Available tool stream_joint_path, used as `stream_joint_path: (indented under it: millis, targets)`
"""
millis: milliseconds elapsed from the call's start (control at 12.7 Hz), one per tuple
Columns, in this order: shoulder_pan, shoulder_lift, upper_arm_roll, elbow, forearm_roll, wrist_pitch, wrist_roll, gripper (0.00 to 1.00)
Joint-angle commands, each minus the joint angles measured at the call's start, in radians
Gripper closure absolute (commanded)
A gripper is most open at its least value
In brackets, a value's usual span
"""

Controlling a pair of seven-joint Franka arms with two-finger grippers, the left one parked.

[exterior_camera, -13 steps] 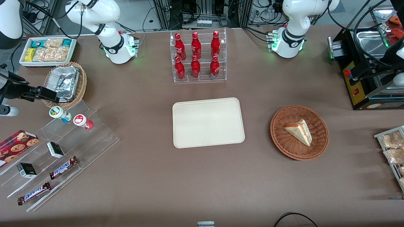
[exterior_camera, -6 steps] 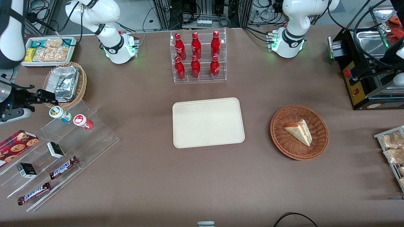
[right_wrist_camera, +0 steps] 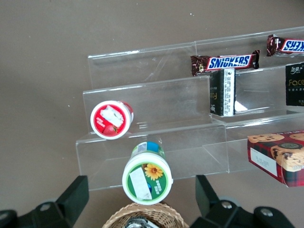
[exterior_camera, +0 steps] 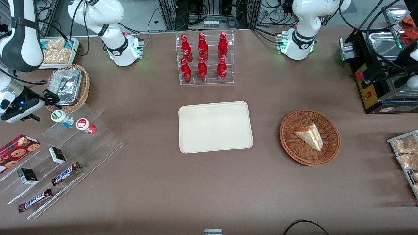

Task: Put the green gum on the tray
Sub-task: 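Lower the open right gripper over the green-labelled gum tub on the rack, then close the right gripper on the green gum tub's lid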

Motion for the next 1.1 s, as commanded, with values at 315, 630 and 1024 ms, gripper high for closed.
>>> stream_joint_path:
  millis: [315,630,1024]
  targets:
    - [0.003,-0.011,-0.033,-0.087,-0.012,0.104,-0.07,0.0]
    - [0.003,0.009,-0.034,-0.092,-0.01,0.125,-0.083,0.0]
    - [0.003,0.029,-0.039,-0.107,-0.009,0.141,-0.083,0.0]
